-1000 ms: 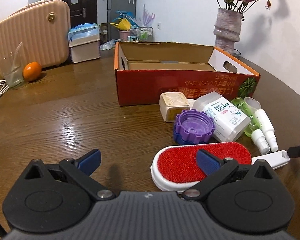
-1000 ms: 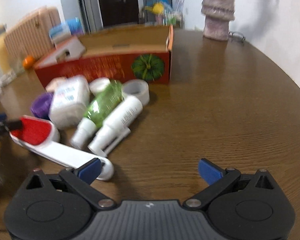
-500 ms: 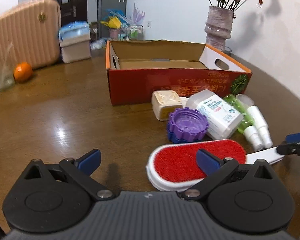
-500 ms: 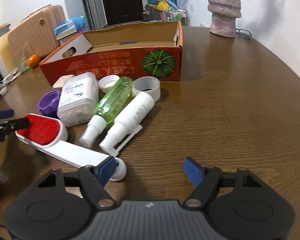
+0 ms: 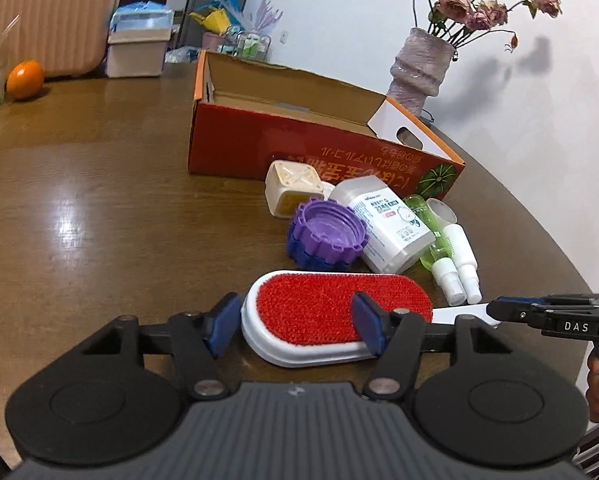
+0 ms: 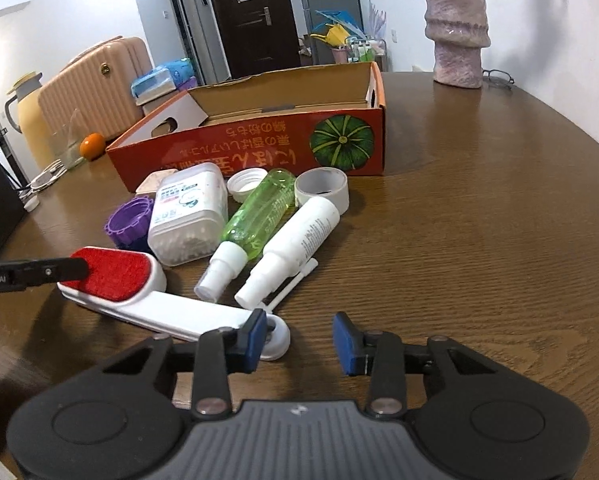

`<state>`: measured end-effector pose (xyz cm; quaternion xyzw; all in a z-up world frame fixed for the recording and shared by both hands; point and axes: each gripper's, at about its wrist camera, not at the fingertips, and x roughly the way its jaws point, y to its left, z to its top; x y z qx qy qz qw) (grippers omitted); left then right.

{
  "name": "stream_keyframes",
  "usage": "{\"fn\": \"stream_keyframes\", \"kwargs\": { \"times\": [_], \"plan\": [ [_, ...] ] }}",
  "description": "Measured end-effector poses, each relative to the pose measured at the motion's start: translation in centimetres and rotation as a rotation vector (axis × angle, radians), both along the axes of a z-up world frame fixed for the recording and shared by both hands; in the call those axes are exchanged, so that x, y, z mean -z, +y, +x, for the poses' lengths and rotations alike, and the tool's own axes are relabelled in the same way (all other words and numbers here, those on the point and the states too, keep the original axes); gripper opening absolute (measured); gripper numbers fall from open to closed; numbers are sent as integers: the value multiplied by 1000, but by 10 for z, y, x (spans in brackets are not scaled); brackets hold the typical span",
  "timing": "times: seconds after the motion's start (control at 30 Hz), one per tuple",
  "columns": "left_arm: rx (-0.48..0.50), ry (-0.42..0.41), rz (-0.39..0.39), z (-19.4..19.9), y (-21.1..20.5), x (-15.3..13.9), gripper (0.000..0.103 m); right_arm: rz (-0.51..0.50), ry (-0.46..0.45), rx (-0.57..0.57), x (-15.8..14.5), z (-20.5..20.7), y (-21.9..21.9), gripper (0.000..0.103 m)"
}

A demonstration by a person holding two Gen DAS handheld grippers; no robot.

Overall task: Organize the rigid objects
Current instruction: 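Grasp the red lint brush head with the left gripper while the right gripper grasps its white handle, then lift the lint brush with both grippers and carry it over the cardboard box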

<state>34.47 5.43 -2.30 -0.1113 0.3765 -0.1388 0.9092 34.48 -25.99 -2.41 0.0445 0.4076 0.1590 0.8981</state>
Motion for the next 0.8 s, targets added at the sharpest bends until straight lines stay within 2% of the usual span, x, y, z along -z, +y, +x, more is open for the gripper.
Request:
{"fn": "stream_keyframes", "kwargs": {
  "times": [0.07, 0.17, 0.4, 0.57, 0.7, 0.8],
  "plan": [
    [-16, -2, 9, -9, -2, -1, 62, 53, 30, -16, -1, 0, -1, 12],
    [-50, -13, 9, -26, -4, -1, 62, 16, 12, -20, -3, -8, 7, 12],
    [-102, -66, 16, -71, -6, -5, 61, 66, -1, 7, -1, -41, 6, 13],
    [-118, -155, -1, -106, -7, -22, 60, 93, -57, 40, -10, -74, 5, 13],
    [-136, -269, 12, -136, -15, -44, 60, 110, -124, 60, -28, -99, 4, 13],
    [-141, -344, 9, -160, -18, -59, 60, 86, -198, 60, -45, -120, 5, 13]
  ]
}}
